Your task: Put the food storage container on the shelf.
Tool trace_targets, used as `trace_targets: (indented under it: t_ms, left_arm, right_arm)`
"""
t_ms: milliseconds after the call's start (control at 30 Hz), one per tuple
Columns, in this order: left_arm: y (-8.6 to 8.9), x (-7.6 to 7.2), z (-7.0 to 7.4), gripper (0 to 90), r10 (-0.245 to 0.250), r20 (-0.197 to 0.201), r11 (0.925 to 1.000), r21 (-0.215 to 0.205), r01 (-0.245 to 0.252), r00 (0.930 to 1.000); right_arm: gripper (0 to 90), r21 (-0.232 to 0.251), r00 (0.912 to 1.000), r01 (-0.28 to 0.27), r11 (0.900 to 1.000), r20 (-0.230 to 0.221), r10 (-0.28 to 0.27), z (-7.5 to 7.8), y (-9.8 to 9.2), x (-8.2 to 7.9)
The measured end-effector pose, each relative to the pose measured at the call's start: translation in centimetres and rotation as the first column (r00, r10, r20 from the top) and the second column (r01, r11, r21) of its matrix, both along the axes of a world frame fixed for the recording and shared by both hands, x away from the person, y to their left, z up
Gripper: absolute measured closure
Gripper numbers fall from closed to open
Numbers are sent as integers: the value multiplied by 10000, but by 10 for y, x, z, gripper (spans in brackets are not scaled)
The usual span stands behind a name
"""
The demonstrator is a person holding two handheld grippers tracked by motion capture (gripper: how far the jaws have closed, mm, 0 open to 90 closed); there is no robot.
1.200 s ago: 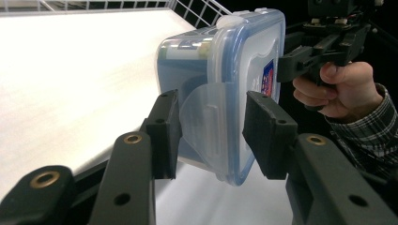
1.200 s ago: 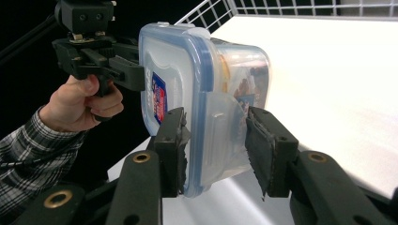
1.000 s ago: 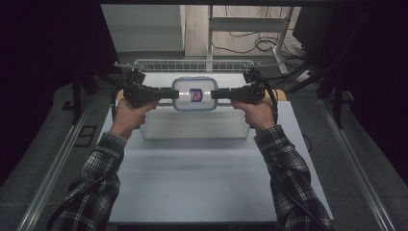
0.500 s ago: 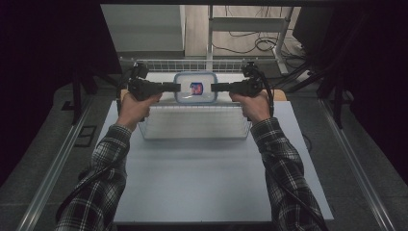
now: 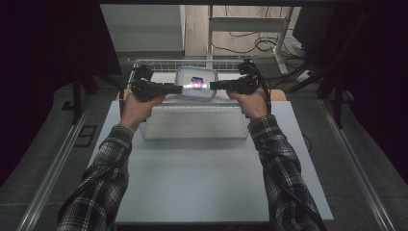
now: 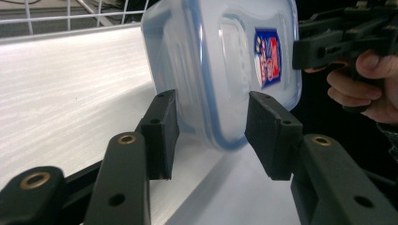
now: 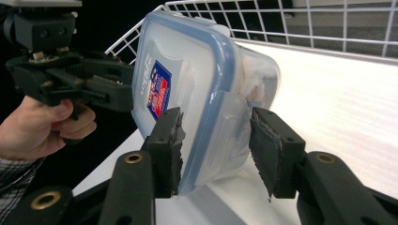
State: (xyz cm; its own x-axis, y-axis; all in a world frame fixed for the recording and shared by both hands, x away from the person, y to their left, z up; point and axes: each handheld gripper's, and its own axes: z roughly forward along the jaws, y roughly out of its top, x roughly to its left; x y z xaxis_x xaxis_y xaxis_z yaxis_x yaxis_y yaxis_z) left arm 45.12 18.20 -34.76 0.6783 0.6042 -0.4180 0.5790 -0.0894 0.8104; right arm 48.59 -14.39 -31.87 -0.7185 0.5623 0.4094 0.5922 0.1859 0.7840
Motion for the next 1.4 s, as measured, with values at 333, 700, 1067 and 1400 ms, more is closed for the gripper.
trace_targets:
  t_ms: [333,700,1067,1400]
  left_arm:
    - [0,-1,0,526,17,108,9999,-101,-15,9999]
    - [-1,-15,7,419,292,1004,9972,656,-359,9945]
    - [-8,-38,-3,121,229,2020,9884,1426,-525,9791]
    - [-4,-68,-10,17,191,2456,9827,1741,-635,9692]
  right_arm:
    - [508,-462,9959,773,9959,507,-749,2,1,4]
    - [489,-573,9923,679,9960,1078,-614,5,0,-6]
    - [267,-954,9832,510,9941,1793,-332,0,-4,-21]
    - [68,-1388,9721,373,9896,2344,-37,-1,1,-42]
